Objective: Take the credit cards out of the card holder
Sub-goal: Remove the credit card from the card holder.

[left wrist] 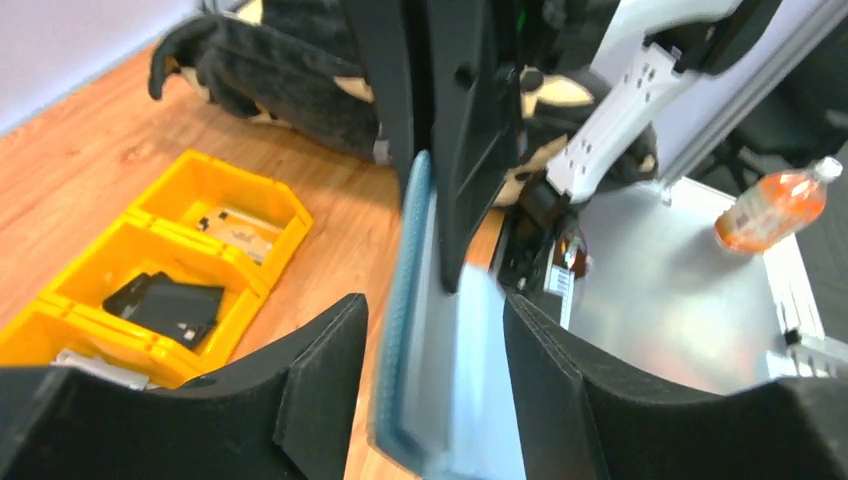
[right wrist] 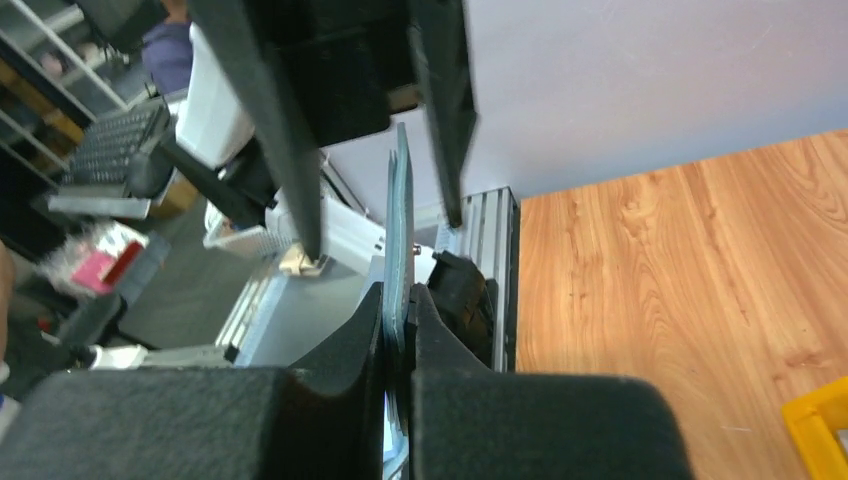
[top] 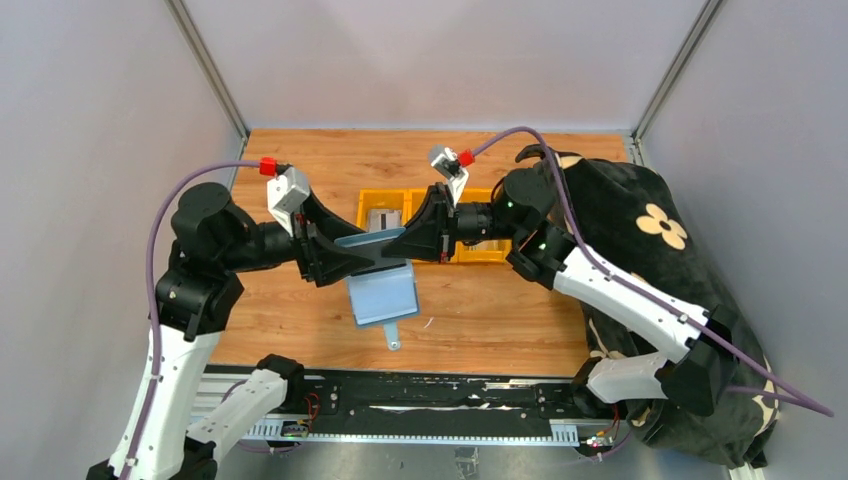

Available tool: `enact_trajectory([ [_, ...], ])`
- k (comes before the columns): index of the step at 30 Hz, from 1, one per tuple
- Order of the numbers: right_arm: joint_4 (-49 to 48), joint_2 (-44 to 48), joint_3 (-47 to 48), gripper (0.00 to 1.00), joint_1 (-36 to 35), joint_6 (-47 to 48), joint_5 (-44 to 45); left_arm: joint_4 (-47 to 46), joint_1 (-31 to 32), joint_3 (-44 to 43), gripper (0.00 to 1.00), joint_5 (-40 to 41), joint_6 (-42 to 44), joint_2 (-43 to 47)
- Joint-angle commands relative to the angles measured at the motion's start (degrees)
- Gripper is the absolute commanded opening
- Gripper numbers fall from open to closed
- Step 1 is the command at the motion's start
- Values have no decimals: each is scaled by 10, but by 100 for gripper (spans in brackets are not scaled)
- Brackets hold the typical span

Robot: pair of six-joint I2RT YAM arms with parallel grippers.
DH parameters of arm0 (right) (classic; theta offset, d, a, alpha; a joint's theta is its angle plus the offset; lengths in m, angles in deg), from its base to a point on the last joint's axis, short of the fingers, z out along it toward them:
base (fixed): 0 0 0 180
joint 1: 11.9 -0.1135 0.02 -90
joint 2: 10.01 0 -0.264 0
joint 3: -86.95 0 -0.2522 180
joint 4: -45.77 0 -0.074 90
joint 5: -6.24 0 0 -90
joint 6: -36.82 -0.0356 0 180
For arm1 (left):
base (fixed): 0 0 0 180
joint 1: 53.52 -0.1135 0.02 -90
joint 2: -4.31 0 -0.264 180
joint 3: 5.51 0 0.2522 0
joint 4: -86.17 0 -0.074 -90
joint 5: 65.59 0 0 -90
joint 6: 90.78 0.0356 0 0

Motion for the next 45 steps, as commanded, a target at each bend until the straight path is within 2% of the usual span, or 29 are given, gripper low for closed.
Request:
enact_trajectory([
  [1,321,1,113,0,-13,217,-73,182,3,-23,57,-51,176,-43],
  [4,447,-41,184,0,-26,287,-71,198,3,-8,51,-71,190,-57],
  [7,536,-74,239,0,-36,339,-72,201,3,1,39,-80,190,-65],
  [9,572,-88,265,0,-40,360,-68,213,4,3,30,-90,200,-67],
  [12,587,-102,289,0,-45,378,-65,218,5,10,10,-94,214,-69],
  [14,578,-103,296,6,-45,369,-60,219,5,15,0,-90,225,-68],
  [17,511,-83,266,25,-40,323,-50,219,5,14,0,-90,235,-65],
  [22,265,-4,117,48,-20,174,-21,219,5,2,0,-71,255,-64],
  [24,188,21,60,57,-17,123,10,190,5,7,0,-56,232,-58],
  [26,140,41,12,63,-17,91,44,105,5,32,0,-40,171,-39],
  [29,114,61,-29,66,-16,67,85,-60,5,91,0,9,27,21],
  [32,111,70,-54,66,-16,55,111,-148,5,120,0,42,-36,55],
  [35,76,74,-77,64,-16,32,110,-154,5,118,0,37,-66,52],
  [37,48,70,-84,56,-16,17,93,-155,5,118,0,37,-78,55],
  [41,61,62,-61,15,-8,12,55,-148,5,131,0,32,-72,69],
  [43,98,66,-41,2,-3,38,41,-108,5,131,1,24,-46,67],
  [44,133,68,-25,0,-2,69,39,-89,5,127,9,24,-24,65],
  [45,181,68,-7,0,-3,102,33,-69,5,123,21,23,-13,62],
])
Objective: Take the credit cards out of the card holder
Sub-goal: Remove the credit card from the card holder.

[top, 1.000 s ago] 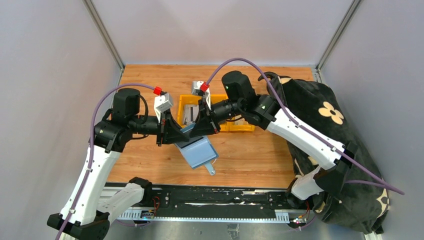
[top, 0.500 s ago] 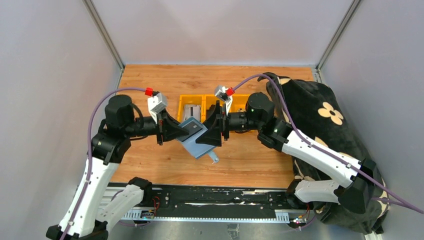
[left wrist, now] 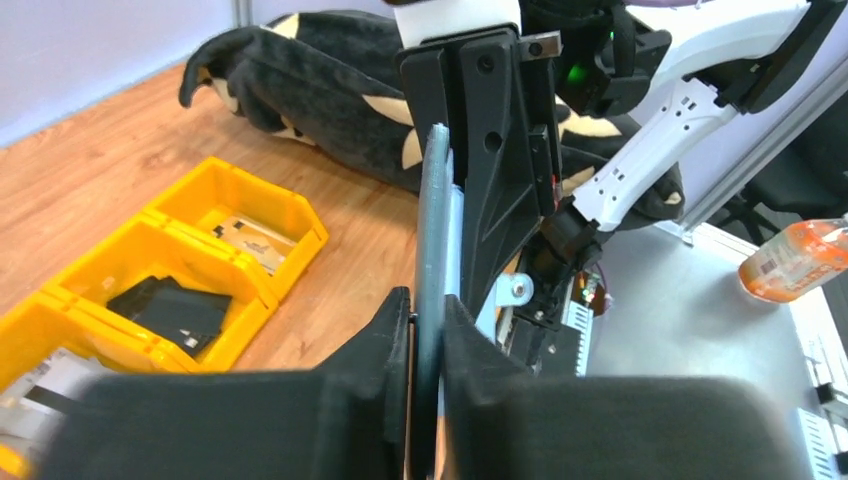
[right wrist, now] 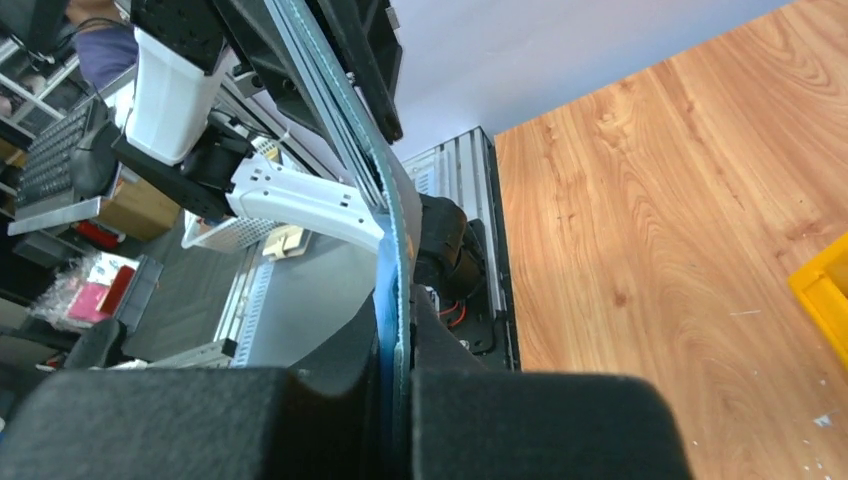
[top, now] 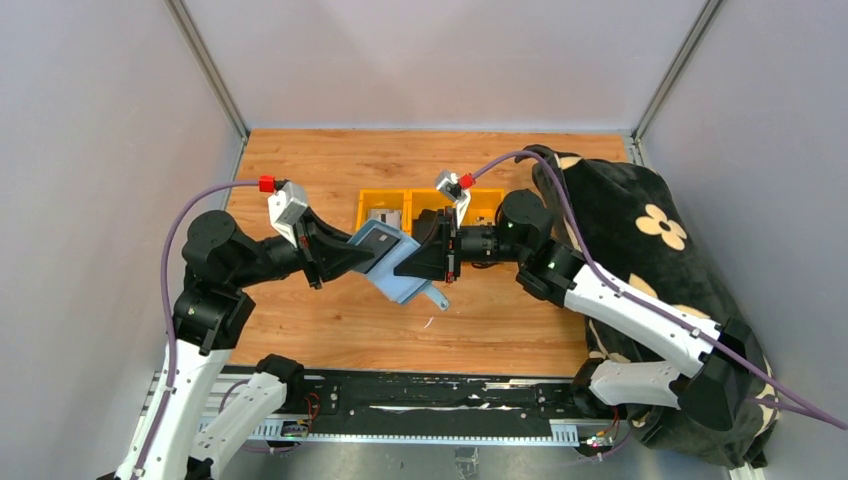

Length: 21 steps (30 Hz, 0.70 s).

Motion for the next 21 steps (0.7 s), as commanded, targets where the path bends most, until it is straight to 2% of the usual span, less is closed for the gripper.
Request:
enact_trajectory([
  [1,125,7,77,0,10,105,-39,56,2,-8,34,-15,44,-3],
  [3,235,-3,116,0,8,178,-58,71,2,-16,46,-29,58,-13],
  [5,343,-17,148,0,2,245,-62,73,2,-23,48,-54,52,-28],
  [8,427,-35,179,0,-3,307,-56,73,2,-34,45,-106,47,-48],
  [13,486,-52,209,0,-14,357,-36,105,2,-58,36,-167,63,-80],
  [17,492,-51,220,0,-16,369,-36,173,2,-72,26,-169,125,-91],
  [21,492,-45,229,0,-17,372,-41,217,2,-68,22,-179,177,-95],
])
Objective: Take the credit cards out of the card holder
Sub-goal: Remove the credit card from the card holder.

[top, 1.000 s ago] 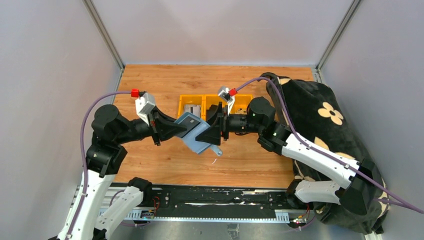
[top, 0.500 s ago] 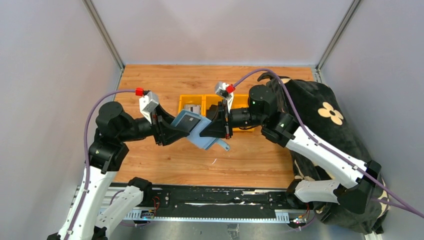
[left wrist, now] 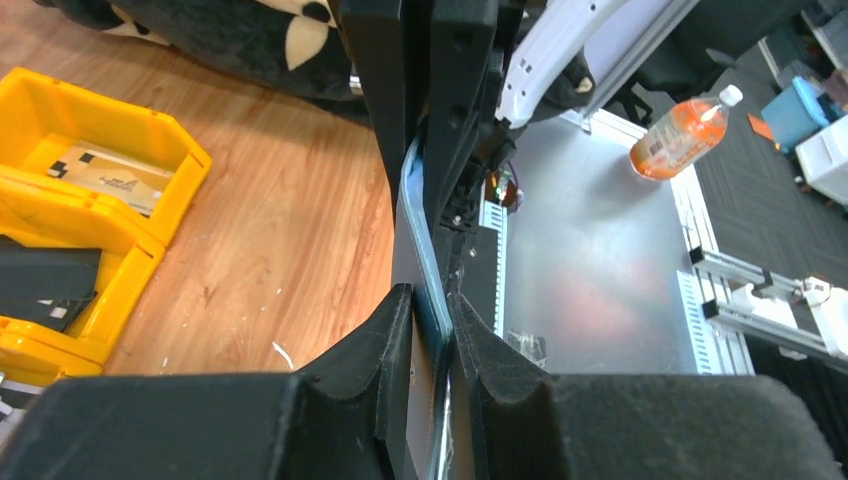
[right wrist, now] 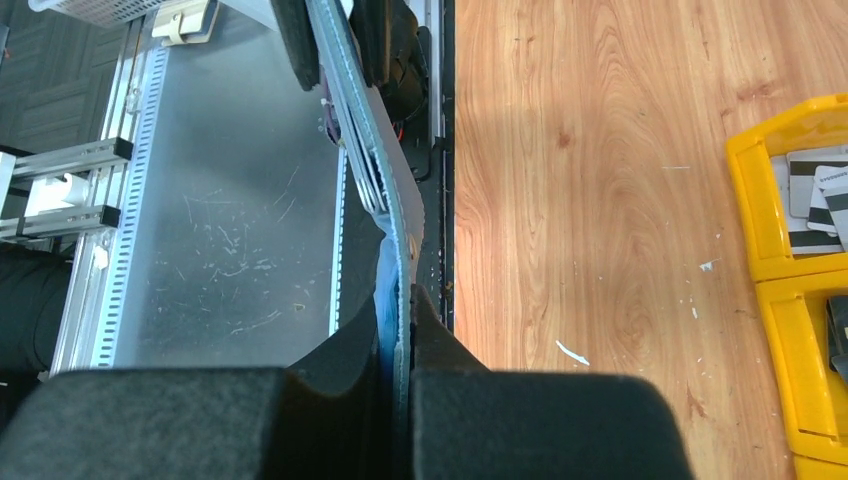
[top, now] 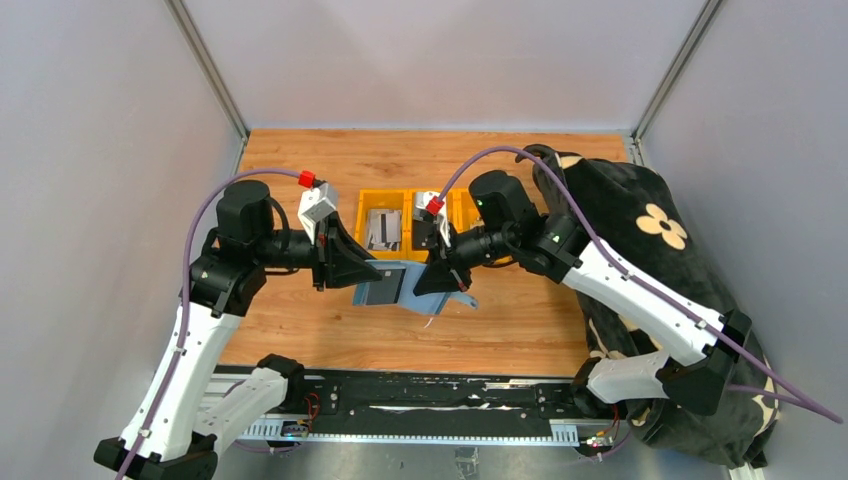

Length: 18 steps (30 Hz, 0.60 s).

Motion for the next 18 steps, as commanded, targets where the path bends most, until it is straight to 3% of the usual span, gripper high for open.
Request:
enact_trajectory([
  [1,14,15,35,0,-8,27,-10,68,2,-7,22,-31,70,0],
  [18,6,14,55,0,-8,23,-39,68,1,12,23,-56,60,23],
])
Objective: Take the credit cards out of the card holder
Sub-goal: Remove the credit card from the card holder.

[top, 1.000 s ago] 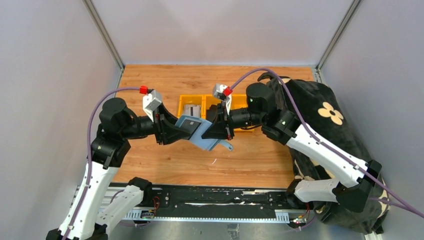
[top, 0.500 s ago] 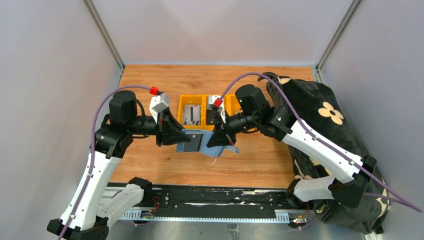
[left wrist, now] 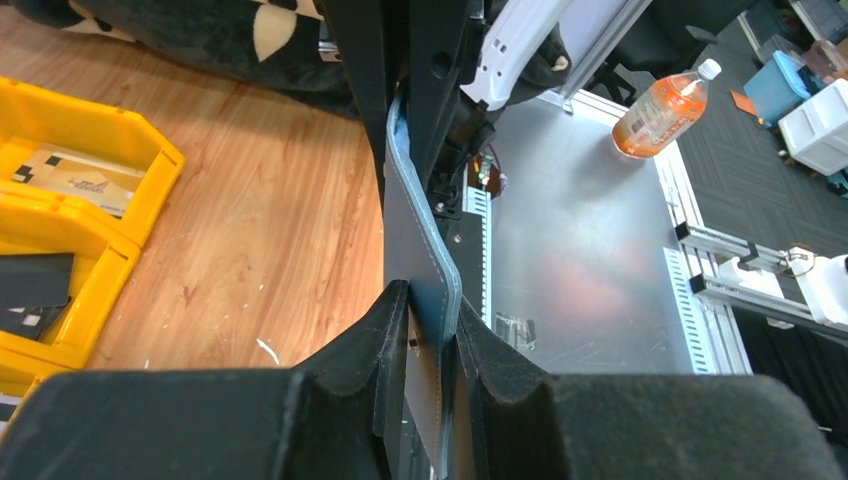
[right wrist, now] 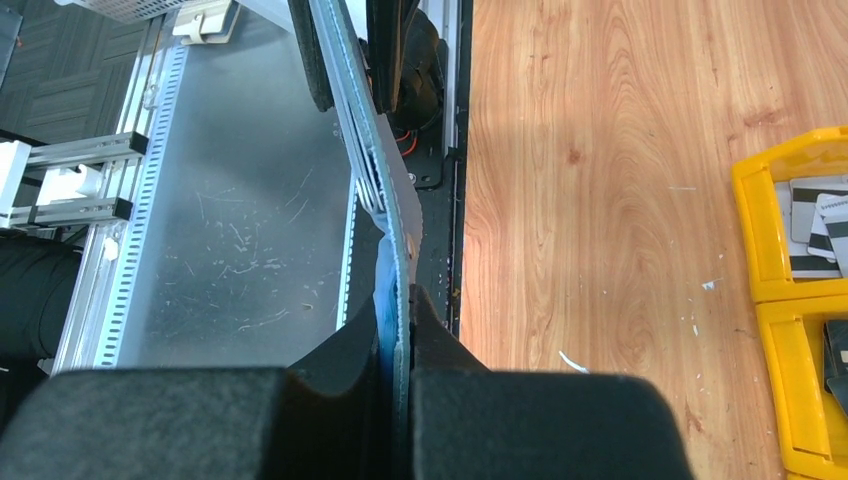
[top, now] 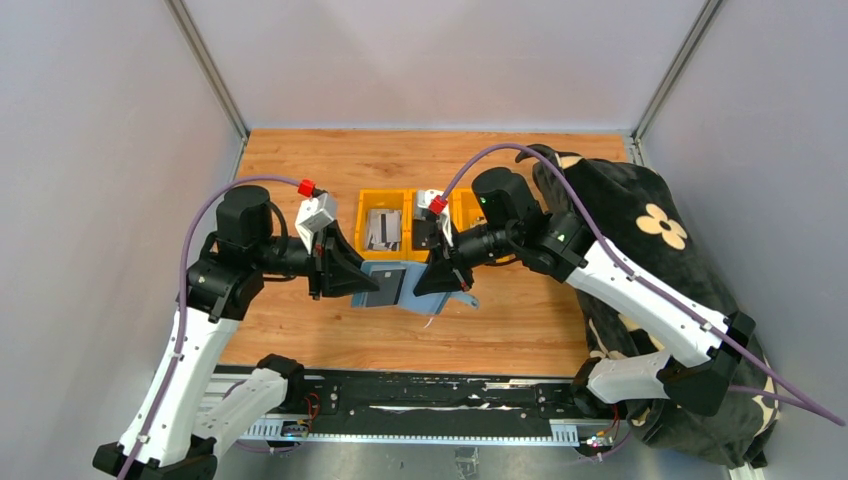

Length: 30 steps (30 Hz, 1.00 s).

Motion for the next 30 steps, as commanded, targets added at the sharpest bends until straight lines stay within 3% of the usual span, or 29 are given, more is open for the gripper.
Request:
enact_trajectory([
  [1,-14,11,33,0,-5,5,-25,12,2,12,23,-21,3,15],
  [8,-31,3,32,0,-11,-4,-53,3,2,3,11,22,1,5],
  [14,-58,-6,28,0,-23,-8,-79,1,2,0,18,0,-15,-14],
  [16,-71,-3,25,0,-23,-13,-88,1,2,2,14,-6,-12,-9],
  [19,-80,1,25,0,-23,-15,-94,0,2,1,0,-10,-13,-3],
  [25,-102,29,5,34,2,-27,-55,-90,2,21,0,-16,-104,8],
  [30,-157,80,-12,39,84,-138,41,-145,-6,27,0,50,-167,17],
])
